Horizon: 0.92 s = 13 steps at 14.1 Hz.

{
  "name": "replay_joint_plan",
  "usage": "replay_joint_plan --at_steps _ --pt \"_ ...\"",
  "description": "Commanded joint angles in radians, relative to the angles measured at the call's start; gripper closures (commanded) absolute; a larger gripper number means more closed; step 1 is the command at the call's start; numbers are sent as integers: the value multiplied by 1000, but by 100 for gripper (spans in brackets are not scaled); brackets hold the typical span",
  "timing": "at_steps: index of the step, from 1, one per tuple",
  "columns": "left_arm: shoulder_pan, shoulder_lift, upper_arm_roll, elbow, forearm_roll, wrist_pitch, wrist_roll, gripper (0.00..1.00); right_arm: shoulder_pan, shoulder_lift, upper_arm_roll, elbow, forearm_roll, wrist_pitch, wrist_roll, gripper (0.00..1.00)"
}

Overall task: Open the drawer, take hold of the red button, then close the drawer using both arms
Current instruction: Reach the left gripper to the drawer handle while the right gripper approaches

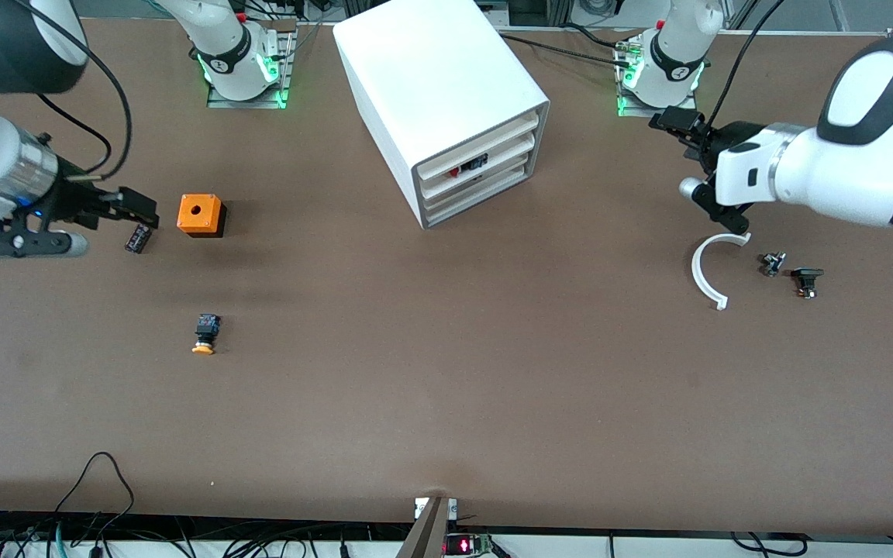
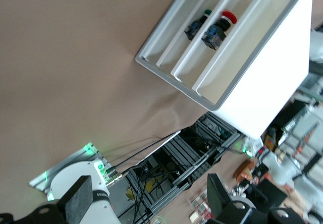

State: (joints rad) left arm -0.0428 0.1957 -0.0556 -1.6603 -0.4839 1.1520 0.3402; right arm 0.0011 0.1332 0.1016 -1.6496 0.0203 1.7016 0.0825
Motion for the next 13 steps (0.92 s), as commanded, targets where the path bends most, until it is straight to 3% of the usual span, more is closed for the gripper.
replay_joint_plan --at_steps 1,5,8,13 --pt "21 2 -1 -148 -126 122 225 0 11 57 1 11 -13 61 16 0" --pt "9 7 -7 -355 -324 326 371 0 59 109 1 13 -11 145 58 0" --pt "-14 65 -47 -410 -424 423 416 0 108 109 1 27 -13 148 141 0" --pt "-16 201 -79 -501 -661 505 672 2 169 118 1 45 -5 150 270 0"
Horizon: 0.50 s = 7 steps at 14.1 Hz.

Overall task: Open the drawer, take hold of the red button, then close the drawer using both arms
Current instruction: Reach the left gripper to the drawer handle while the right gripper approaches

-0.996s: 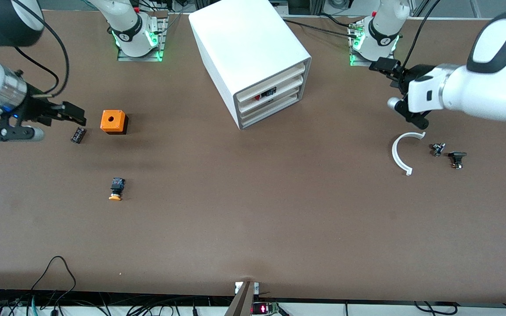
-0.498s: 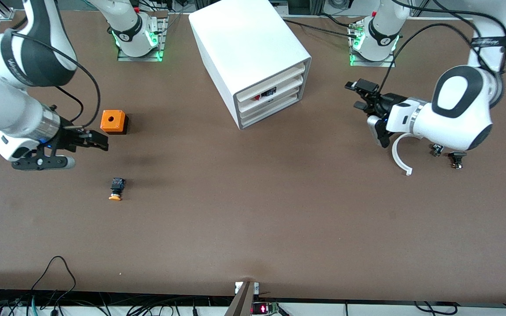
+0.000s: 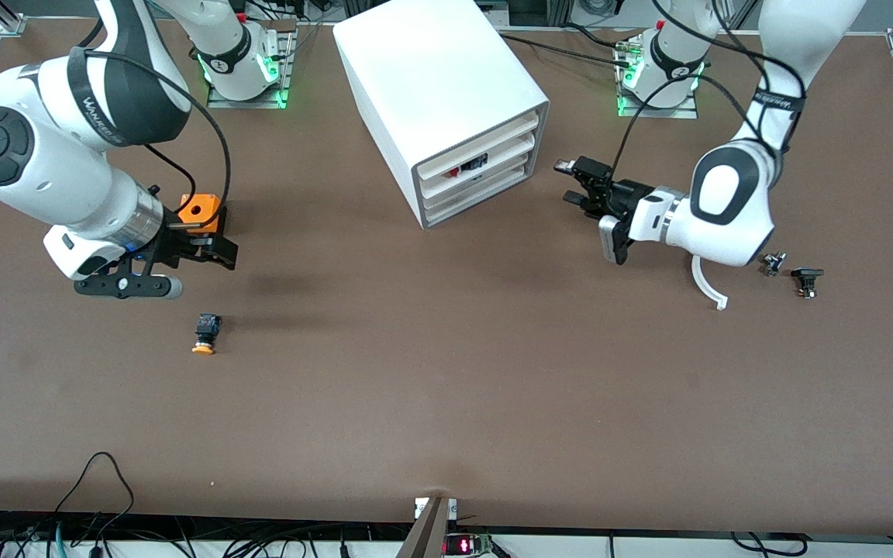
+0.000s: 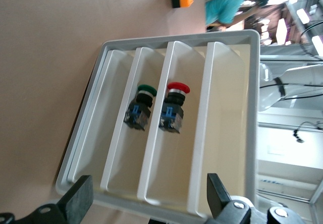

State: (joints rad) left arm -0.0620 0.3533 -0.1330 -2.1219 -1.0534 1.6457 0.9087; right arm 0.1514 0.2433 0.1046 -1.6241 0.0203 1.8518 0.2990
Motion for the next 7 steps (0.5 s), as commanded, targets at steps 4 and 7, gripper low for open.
replay_joint_plan --at_steps 4,7 --pt "-44 81 -8 -105 -230 25 213 13 82 45 -3 84 -7 -16 185 0" --pt "-50 98 -40 -112 -234 28 214 24 126 71 -2 134 -3 -29 297 0"
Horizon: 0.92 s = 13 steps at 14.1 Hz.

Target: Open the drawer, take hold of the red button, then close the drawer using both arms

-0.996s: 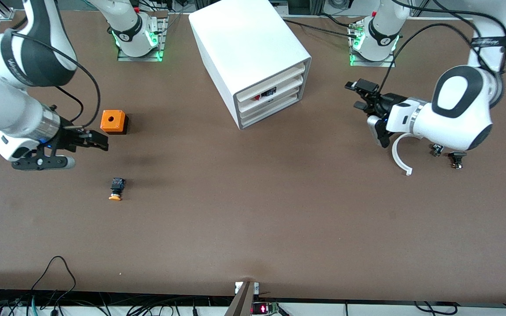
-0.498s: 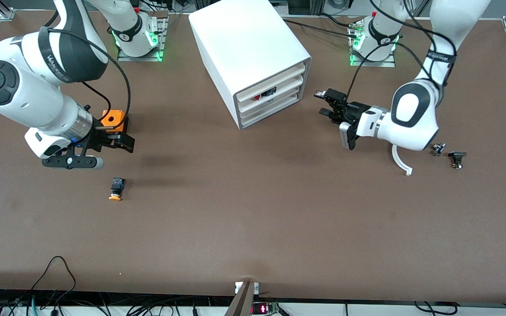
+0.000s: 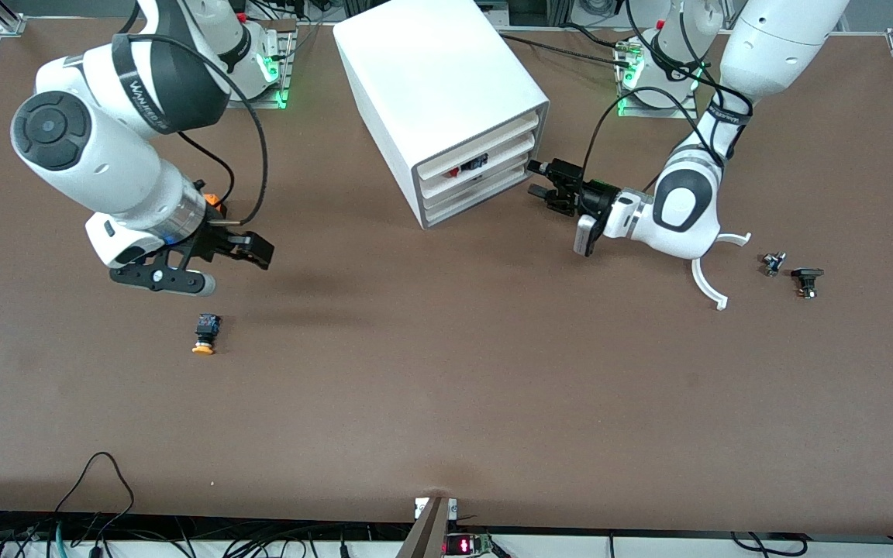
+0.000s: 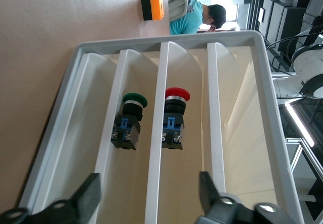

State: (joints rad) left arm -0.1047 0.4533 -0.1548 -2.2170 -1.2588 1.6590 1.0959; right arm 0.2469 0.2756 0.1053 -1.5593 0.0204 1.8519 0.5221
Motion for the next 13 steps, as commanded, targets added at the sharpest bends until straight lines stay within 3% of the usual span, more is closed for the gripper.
replay_joint_plan --at_steps 1,4,6,8,10,11,12,13 --pt "-9 16 -35 -18 -28 15 27 27 47 50 -4 87 -4 -40 108 0" --pt "-9 36 -60 -23 -27 15 30 39 87 68 -4 120 0 -51 197 0" --pt "-13 39 -71 -27 -28 15 30 39 112 82 -3 139 3 -50 264 0" --pt "-18 50 -81 -30 -28 15 38 50 135 115 -3 200 3 -75 323 0" --pt "-18 64 -92 -30 -28 15 44 73 156 171 -3 295 4 -129 393 0" --pt "-18 64 -92 -30 -28 15 44 91 169 195 -3 338 4 -147 424 0" --pt "-18 65 -92 -30 -28 15 44 100 175 214 -3 367 4 -152 456 0" --pt "-18 67 -92 -29 -28 15 42 100 186 227 -3 387 6 -151 502 0"
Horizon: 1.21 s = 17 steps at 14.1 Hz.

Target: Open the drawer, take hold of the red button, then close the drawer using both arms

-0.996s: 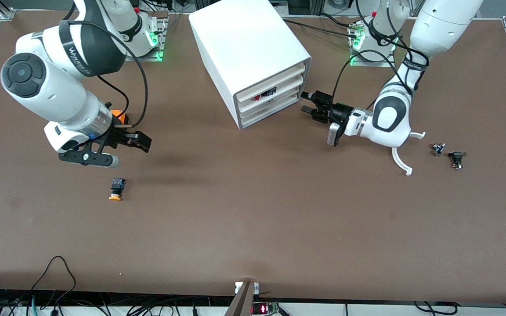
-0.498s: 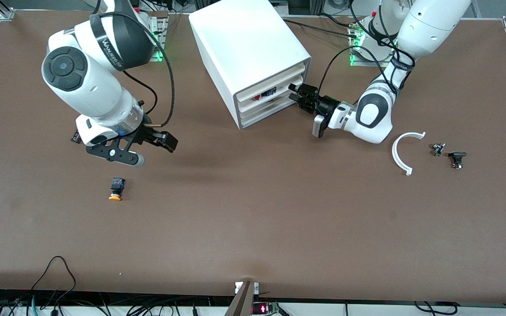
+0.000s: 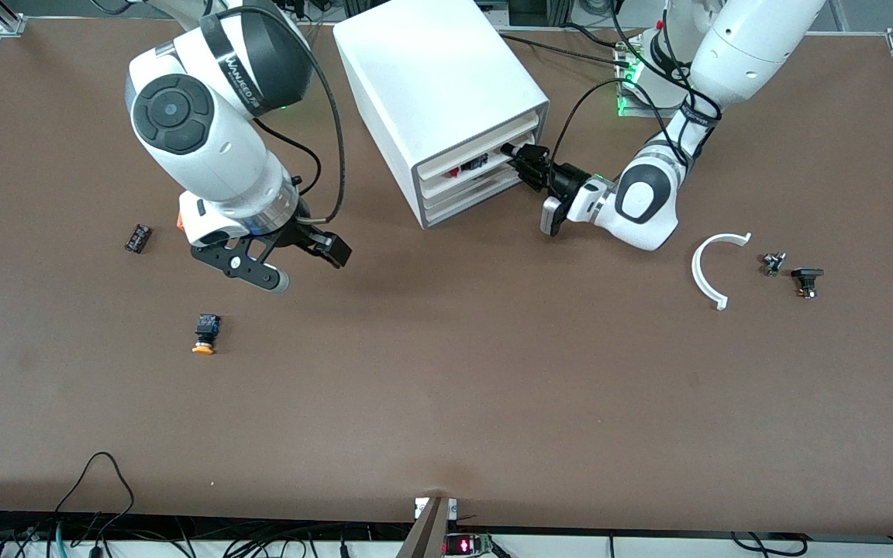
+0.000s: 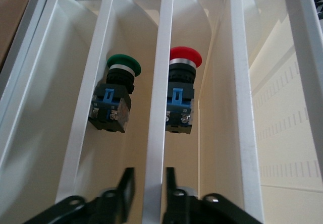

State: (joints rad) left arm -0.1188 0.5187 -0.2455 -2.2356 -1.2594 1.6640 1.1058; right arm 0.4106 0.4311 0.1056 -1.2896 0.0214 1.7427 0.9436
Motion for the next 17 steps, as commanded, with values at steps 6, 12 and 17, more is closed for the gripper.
replay_joint_plan --at_steps 6,12,17 --pt "48 33 14 75 -3 7 12 100 83 155 -3 213 28 -3 328 0" --pt "169 107 12 284 216 -13 -150 100 163 196 -4 219 28 86 523 0" --pt "206 165 12 402 284 -38 -214 100 246 244 -6 220 26 179 690 0"
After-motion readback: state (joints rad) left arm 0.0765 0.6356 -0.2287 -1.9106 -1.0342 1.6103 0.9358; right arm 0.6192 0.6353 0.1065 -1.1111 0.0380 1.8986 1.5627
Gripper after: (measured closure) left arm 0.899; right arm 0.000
